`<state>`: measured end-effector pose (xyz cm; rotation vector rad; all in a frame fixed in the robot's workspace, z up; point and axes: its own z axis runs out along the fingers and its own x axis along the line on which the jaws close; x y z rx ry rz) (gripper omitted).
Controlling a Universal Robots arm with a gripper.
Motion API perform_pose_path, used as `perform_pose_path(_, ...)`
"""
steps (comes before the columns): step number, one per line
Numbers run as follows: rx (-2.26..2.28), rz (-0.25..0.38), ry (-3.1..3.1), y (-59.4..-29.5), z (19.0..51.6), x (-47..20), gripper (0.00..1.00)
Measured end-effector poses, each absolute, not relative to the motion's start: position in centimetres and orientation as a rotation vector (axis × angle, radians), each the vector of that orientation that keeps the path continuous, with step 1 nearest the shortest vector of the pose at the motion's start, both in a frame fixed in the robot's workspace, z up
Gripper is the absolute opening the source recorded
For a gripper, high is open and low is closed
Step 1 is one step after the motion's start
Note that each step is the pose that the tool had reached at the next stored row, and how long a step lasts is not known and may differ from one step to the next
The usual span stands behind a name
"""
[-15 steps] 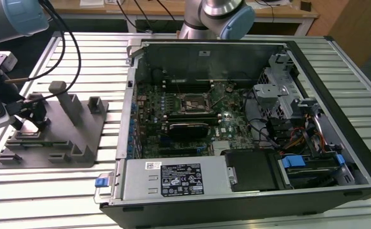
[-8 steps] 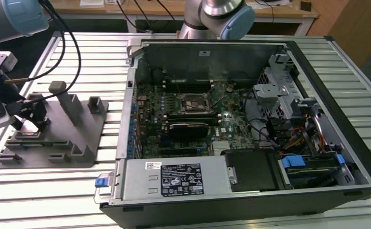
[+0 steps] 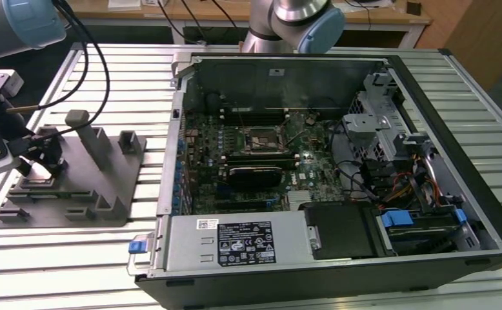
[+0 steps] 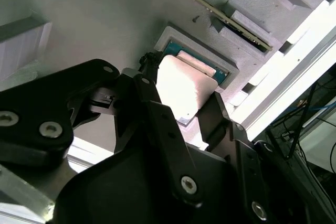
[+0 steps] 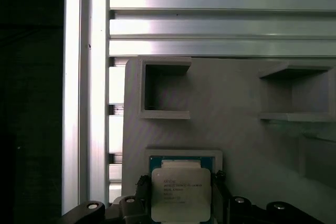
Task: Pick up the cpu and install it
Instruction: 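Pick up the cpu and move it towards the insertion slot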
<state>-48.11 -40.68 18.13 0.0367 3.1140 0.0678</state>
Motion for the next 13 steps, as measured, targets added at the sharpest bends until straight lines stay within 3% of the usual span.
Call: perform_pose_path(13, 0.037, 0.068, 3.114, -40.7, 19.4, -48.1, 0.55)
